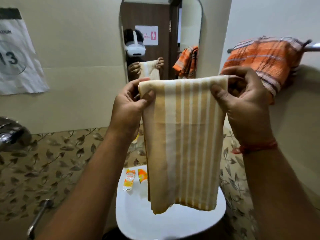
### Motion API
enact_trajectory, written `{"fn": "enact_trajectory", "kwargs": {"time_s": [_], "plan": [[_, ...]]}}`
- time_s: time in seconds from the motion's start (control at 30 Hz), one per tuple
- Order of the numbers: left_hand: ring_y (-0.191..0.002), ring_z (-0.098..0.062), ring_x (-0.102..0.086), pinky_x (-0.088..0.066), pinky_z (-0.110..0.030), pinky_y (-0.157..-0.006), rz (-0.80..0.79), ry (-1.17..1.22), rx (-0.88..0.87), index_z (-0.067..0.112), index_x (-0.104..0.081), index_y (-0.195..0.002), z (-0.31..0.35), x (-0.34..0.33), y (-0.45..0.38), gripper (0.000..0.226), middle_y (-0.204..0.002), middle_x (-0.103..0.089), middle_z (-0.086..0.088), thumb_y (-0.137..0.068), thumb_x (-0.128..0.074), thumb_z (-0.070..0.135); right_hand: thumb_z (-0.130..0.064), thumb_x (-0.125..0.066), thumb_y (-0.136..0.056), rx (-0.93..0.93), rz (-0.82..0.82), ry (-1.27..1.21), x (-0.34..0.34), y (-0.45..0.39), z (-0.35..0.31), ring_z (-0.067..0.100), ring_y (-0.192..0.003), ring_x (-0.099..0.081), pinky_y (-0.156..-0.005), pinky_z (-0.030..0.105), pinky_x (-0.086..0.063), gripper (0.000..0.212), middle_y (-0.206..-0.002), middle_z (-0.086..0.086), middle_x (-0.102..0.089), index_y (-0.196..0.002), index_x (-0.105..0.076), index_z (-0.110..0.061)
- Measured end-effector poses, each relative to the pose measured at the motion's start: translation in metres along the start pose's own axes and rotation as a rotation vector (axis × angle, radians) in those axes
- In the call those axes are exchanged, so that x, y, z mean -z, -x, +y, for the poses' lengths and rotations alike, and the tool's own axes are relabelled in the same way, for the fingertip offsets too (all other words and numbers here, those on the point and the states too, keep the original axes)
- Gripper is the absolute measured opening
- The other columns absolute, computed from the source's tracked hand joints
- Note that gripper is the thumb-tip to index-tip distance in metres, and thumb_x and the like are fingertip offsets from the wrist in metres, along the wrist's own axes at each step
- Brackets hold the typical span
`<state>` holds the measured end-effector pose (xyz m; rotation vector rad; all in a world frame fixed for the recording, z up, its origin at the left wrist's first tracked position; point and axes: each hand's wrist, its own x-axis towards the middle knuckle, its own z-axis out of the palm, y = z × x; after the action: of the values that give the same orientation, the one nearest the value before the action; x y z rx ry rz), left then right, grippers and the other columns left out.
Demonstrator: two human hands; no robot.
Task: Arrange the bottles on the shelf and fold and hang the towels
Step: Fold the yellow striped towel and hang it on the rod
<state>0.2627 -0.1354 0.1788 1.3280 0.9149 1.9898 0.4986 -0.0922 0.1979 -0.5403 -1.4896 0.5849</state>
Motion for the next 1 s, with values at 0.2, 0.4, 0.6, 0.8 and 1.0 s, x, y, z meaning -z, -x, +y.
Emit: {"fn": "enact_trajectory", "kwargs": {"time_s": [0.2, 0.4, 0.6, 0.8, 1.0], "plan": [[-0.102, -0.022, -0.069, -0.060, -0.037, -0.083, -0.174, 0.124, -0.112, 0.019, -0.066, -0.114, 0.015, -0.057, -0.014, 0.035, -0.111, -0.071, -0.005, -0.080, -0.072, 0.013, -0.008, -0.074, -0.085, 0.139, 0.196, 0.104, 0.042, 0.009, -0.056, 0.000, -0.086, -0.068, -0.079, 0.017, -0.054, 0.031, -0.094, -0.003, -0.063, -0.110, -0.058, -0.015], [-0.101, -0.018, -0.069, -0.059, -0.029, -0.080, -0.468, 0.343, -0.069, 0.013, -0.063, -0.114, 0.013, -0.133, -0.039, 0.032, -0.104, -0.071, -0.002, -0.082, -0.069, 0.008, -0.012, -0.078, -0.084, 0.226, 0.394, 0.414, 0.095, -0.004, -0.095, 0.008, -0.084, -0.066, -0.078, 0.025, -0.056, 0.033, -0.091, -0.007, -0.062, -0.108, -0.058, -0.025], [-0.095, -0.017, -0.066, -0.058, -0.031, -0.082, -0.609, 0.379, -0.079, 0.011, -0.064, -0.112, 0.006, -0.211, -0.048, 0.027, -0.098, -0.071, -0.003, -0.090, -0.065, -0.005, -0.016, -0.078, -0.084, 0.246, 0.476, 0.814, 0.144, -0.010, -0.135, 0.003, -0.085, -0.065, -0.081, 0.024, -0.056, 0.032, -0.091, -0.012, -0.063, -0.110, -0.061, -0.019], [-0.092, -0.019, -0.066, -0.058, -0.040, -0.084, -0.629, 0.253, -0.309, 0.021, -0.067, -0.102, 0.038, -0.291, -0.091, 0.023, -0.101, -0.068, -0.005, -0.086, -0.070, 0.005, -0.015, -0.074, -0.085, 0.287, 0.488, 1.110, 0.189, -0.063, -0.179, 0.004, -0.070, -0.052, -0.065, 0.007, -0.040, 0.041, -0.081, -0.013, -0.049, -0.120, -0.052, -0.014], [-0.092, -0.015, -0.064, -0.049, -0.017, -0.071, -0.433, -0.011, -0.425, 0.022, -0.066, -0.108, 0.051, -0.382, -0.146, 0.022, -0.096, -0.063, 0.011, -0.089, -0.066, 0.012, -0.010, -0.066, -0.089, 0.294, 0.432, 1.376, 0.222, -0.149, -0.192, 0.025, -0.084, -0.054, -0.070, 0.026, -0.036, 0.040, -0.089, 0.004, -0.050, -0.121, -0.044, -0.007]]}}
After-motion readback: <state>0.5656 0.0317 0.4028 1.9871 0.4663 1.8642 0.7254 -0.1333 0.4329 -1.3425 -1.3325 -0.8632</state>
